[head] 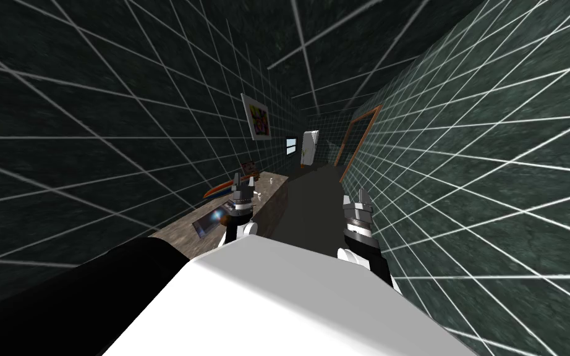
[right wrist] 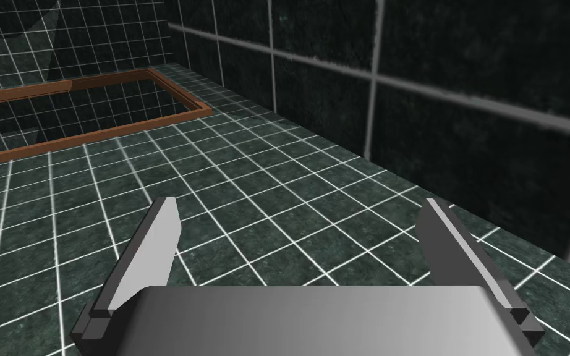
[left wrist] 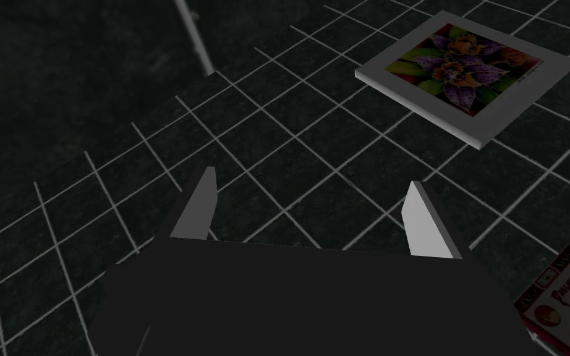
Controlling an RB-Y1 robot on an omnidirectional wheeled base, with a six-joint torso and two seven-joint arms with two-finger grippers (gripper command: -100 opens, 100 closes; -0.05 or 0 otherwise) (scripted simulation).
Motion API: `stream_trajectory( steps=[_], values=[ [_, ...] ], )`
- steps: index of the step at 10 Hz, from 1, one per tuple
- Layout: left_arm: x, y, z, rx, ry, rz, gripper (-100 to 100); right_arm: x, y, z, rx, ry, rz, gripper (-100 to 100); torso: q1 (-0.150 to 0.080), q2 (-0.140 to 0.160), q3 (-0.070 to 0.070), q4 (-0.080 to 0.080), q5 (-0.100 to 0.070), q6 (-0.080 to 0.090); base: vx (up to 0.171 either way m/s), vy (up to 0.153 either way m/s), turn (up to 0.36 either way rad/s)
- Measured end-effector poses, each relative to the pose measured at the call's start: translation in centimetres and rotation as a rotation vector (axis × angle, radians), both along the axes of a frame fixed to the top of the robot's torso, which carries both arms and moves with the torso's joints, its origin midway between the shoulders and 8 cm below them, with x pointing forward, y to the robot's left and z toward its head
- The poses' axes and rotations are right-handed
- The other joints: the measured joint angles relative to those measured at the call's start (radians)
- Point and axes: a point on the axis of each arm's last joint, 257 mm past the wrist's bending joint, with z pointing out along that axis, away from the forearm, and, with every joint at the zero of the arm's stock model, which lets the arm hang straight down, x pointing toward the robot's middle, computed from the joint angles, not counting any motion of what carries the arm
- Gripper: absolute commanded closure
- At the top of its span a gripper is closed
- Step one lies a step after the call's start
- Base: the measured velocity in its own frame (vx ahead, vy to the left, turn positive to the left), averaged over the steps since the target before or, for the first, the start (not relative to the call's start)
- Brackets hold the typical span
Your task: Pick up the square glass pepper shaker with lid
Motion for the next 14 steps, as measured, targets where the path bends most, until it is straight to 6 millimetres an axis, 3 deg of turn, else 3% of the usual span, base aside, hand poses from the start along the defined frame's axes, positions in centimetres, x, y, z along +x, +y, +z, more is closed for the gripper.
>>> stream_trajectory(
  steps=[4, 8, 14],
  values=[
    [0.7, 0.0, -1.4, 0.028, 0.04, -0.055, -100, 0.0, 0.0, 0.0, 0.0, 0.0, 0.0, 0, -0.002, -0.005, -0.003, -0.001, 0.0, 0.0, 0.067, -0.027, 0.065],
    [1.6, 1.4, -4.2, -0.022, 0.097, -0.103, -100, 0.0, 0.0, 0.0, 0.0, 0.0, 0.0, 0, -0.003, -0.008, -0.005, -0.002, -0.001, 0.0, 0.121, -0.047, 0.095],
    [2.4, 5.9, -9.5, -0.192, 0.176, -0.134, -100, 0.0, 0.0, 0.0, 0.0, 0.0, 0.0, 0, -0.002, -0.009, -0.006, -0.002, 0.0, 0.0, 0.127, -0.05, 0.111]
  ],
)
